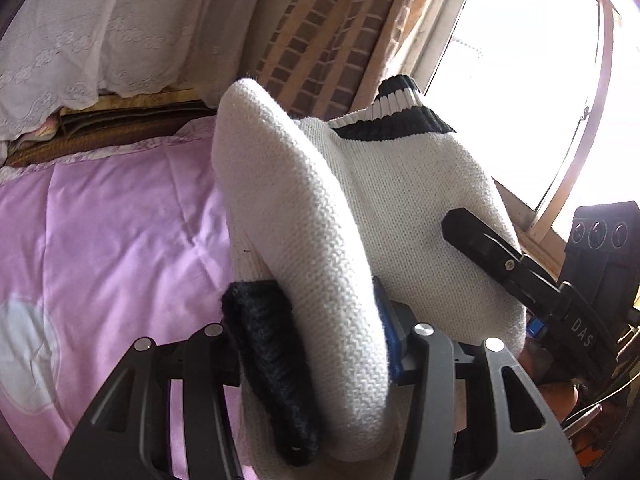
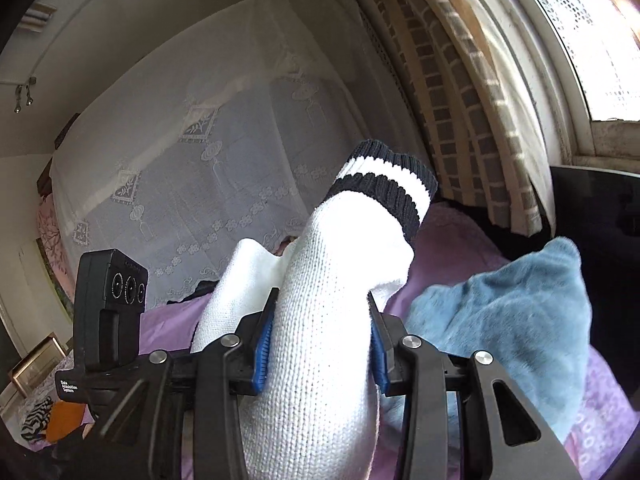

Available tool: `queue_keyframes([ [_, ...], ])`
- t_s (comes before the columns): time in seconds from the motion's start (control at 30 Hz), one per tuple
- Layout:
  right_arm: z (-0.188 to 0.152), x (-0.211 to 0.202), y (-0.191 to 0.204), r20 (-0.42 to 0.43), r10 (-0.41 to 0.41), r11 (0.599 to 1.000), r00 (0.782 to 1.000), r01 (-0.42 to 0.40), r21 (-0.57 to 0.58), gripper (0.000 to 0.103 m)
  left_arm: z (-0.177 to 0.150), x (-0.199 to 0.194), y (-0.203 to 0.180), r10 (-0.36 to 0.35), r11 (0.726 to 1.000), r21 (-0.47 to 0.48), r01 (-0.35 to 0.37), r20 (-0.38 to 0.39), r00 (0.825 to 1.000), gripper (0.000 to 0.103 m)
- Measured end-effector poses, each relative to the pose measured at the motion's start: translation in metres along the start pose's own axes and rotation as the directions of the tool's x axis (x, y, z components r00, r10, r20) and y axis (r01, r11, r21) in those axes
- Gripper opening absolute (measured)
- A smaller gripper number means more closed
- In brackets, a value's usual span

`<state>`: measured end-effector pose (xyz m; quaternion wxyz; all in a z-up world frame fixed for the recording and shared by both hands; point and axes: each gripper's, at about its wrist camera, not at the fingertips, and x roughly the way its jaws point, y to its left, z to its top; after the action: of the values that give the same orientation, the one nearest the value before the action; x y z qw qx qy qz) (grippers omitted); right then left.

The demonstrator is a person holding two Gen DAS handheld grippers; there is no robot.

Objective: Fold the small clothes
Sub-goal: 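Lower the bundle onto the folded clothes stack with both tools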

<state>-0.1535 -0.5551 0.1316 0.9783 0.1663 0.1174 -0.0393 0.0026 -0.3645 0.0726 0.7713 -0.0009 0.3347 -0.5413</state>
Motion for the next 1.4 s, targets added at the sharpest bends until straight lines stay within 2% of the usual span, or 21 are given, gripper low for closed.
queue_keyframes([
  [0.1,0.02,-0.012,-0.03,0.026,-0.044,0.999,0.999,0.043,0.031,0.039,0.023,0.026,-0.025,-0.019,0.999,0.03,0.019,-0.015,1.0,0.047],
  [0.2,0.025,-0.019,-0.063,0.032,-0.107,0.992,0.994,0.104,0.069,0.039,0.033,0.06,-0.043,-0.028,0.998,0.052,0.031,-0.057,0.998,0.047],
  [0.3,0.012,-0.014,-0.102,-0.001,-0.179,0.976,0.984,0.177,0.13,0.039,0.028,0.101,-0.045,-0.012,0.999,0.04,0.018,-0.132,0.991,0.047],
  [0.33,0.004,-0.008,-0.114,-0.03,-0.218,0.965,0.975,0.22,0.141,0.039,0.023,0.116,-0.045,0.006,0.999,0.041,0.0,-0.159,0.987,0.047],
  [0.4,-0.016,0.007,-0.139,-0.098,-0.295,0.941,0.951,0.306,0.144,0.04,0.012,0.135,-0.043,0.056,0.997,0.062,-0.046,-0.166,0.985,0.048],
  [0.43,-0.026,0.013,-0.152,-0.114,-0.299,0.936,0.947,0.314,0.159,0.041,0.009,0.14,-0.042,0.068,0.996,0.07,-0.057,-0.163,0.984,0.05],
  [0.5,-0.037,0.015,-0.166,-0.108,-0.271,0.938,0.957,0.287,0.195,0.043,0.004,0.142,-0.038,0.058,0.997,0.061,-0.048,-0.16,0.985,0.053],
  [0.57,-0.037,0.013,-0.166,-0.101,-0.273,0.936,0.957,0.289,0.199,0.043,0.003,0.141,-0.036,0.057,0.997,0.055,-0.049,-0.153,0.987,0.06],
  [0.7,-0.036,0.013,-0.16,-0.1,-0.285,0.938,0.953,0.299,0.177,0.045,0.002,0.137,-0.037,0.084,0.995,0.06,-0.076,-0.14,0.987,0.065],
  [0.87,-0.022,0.011,-0.146,-0.116,-0.336,0.929,0.935,0.349,0.119,0.057,0.003,0.117,-0.039,0.16,0.984,0.094,-0.151,-0.093,0.983,0.071],
  [0.97,-0.02,0.004,-0.134,-0.111,-0.359,0.925,0.927,0.369,0.089,0.059,-0.003,0.103,-0.046,0.244,0.959,0.155,-0.237,-0.028,0.969,0.08],
  [1.07,-0.017,-0.004,-0.126,-0.1,-0.379,0.919,0.92,0.387,0.072,0.059,-0.012,0.09,-0.049,0.295,0.937,0.189,-0.294,0.022,0.955,0.083],
  [1.2,-0.017,-0.023,-0.114,-0.081,-0.398,0.913,0.914,0.403,0.065,0.066,-0.022,0.071,-0.048,0.327,0.92,0.198,-0.338,0.086,0.941,0.088],
  [1.33,-0.02,-0.042,-0.098,-0.058,-0.407,0.91,0.911,0.41,0.055,0.072,-0.033,0.05,-0.046,0.328,0.917,0.189,-0.351,0.14,0.934,0.091],
  [1.4,-0.024,-0.047,-0.089,-0.057,-0.406,0.911,0.912,0.409,0.049,0.074,-0.038,0.04,-0.044,0.339,0.912,0.181,-0.368,0.17,0.925,0.091],
])
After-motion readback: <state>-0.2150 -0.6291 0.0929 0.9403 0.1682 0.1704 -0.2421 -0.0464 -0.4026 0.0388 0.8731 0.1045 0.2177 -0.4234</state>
